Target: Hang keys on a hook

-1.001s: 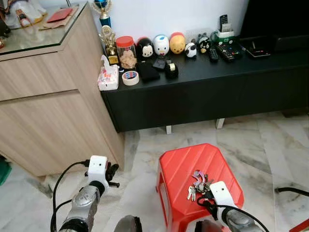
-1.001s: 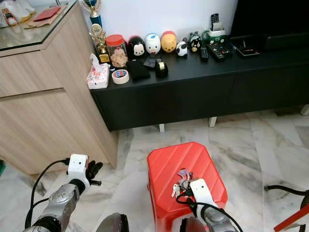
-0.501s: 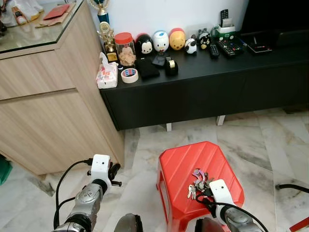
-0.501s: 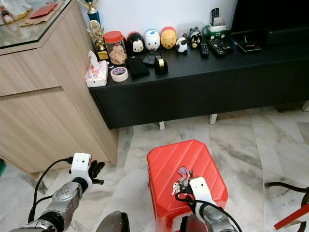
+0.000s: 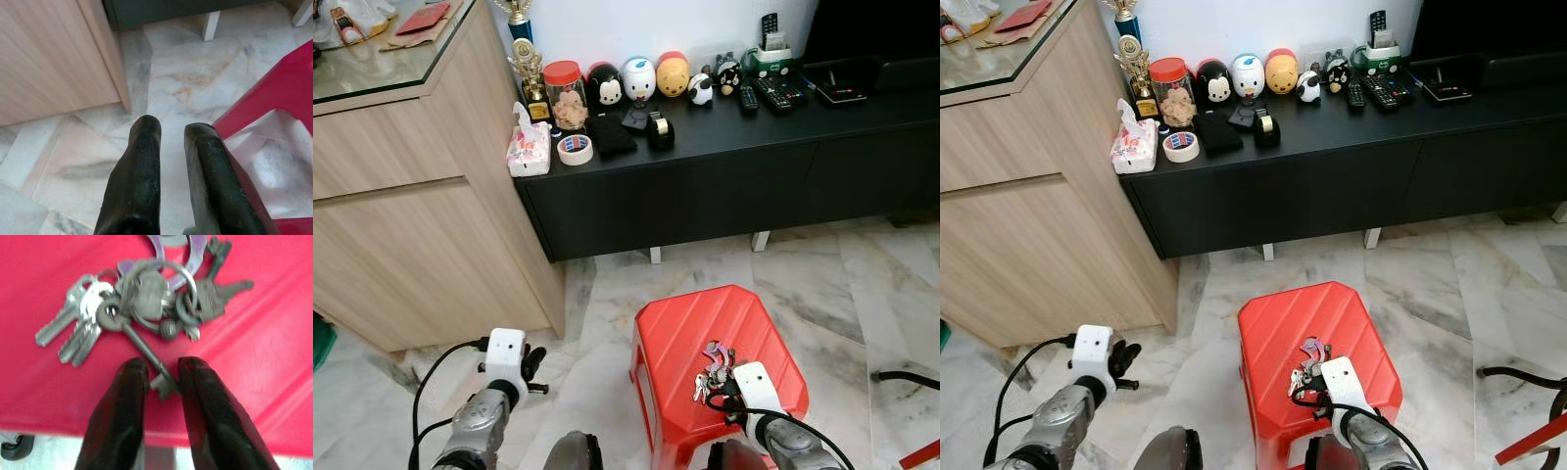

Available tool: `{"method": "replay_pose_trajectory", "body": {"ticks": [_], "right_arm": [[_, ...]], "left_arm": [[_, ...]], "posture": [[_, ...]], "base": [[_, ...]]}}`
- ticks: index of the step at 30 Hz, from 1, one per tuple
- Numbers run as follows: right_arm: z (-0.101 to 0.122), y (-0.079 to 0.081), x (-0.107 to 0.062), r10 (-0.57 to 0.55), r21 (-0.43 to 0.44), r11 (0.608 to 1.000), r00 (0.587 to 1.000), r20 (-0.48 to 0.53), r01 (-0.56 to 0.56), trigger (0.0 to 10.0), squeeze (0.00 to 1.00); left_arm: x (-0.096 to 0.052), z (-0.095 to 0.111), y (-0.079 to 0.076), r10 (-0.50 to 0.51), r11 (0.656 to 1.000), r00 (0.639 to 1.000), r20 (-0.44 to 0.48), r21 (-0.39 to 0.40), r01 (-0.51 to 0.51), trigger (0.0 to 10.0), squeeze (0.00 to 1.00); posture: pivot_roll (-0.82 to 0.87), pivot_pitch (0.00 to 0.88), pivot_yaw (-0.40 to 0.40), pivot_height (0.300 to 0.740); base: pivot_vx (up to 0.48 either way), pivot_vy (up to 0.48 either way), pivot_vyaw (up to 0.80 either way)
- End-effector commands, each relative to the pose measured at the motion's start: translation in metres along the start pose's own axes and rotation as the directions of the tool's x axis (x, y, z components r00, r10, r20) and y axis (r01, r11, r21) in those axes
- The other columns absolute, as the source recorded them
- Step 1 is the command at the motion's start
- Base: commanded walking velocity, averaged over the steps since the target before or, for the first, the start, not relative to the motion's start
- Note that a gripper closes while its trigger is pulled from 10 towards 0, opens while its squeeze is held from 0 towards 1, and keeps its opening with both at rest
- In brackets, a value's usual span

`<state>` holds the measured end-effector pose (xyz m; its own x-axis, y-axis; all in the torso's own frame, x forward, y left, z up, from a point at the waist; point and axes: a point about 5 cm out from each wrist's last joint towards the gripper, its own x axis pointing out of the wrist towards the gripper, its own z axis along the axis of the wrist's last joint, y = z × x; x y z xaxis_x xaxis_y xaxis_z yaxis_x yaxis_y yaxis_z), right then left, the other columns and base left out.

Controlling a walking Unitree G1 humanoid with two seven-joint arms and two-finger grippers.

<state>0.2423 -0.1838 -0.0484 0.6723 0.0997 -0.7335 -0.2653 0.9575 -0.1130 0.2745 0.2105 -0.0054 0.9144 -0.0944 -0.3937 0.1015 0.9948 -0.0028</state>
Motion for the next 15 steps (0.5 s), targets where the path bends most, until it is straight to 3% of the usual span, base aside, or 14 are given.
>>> {"method": "replay_pose_trajectory", "body": {"ticks": [1, 5, 6, 15], "right_arm": [[-0.001, 0.006, 0.001, 0.018, -0.002, 1.0, 1.0, -0.01, -0.018, 0.0, 0.0], [0.0, 0.008, 0.001, 0.021, 0.0, 1.0, 1.0, -0.007, -0.021, 0.0, 0.0], [0.001, 0.01, 0.002, 0.023, 0.004, 1.0, 1.0, -0.004, -0.023, 0.0, 0.0], [0.0, 0.018, 0.003, 0.041, 0.017, 0.999, 0.999, -0.001, -0.041, 0.0, 0.0]], "left_arm": [[-0.005, -0.007, 0.01, 0.024, 1.0, 0.999, -0.036, -0.003, -0.024, 10.0, 0.0], [-0.002, -0.001, 0.013, 0.029, 1.0, 0.999, -0.032, -0.004, -0.029, 10.0, 0.0], [0.001, 0.012, 0.012, 0.009, 1.0, 0.999, 0.048, 0.008, -0.009, 10.0, 0.0], [0.002, 0.014, -0.003, -0.019, 1.0, 0.994, 0.103, 0.018, 0.017, 10.0, 0.0]], "posture": [[0.02, 0.059, 0.085, 0.64], [0.02, 0.046, 0.082, 0.64], [0.02, 0.04, 0.081, 0.64], [0.01, 0.017, 0.079, 0.64]], "base": [[0.0, 0.0, 0.0], [0.0, 0.0, 0.0], [0.0, 0.0, 0.0], [0.0, 0.0, 0.0]]}}
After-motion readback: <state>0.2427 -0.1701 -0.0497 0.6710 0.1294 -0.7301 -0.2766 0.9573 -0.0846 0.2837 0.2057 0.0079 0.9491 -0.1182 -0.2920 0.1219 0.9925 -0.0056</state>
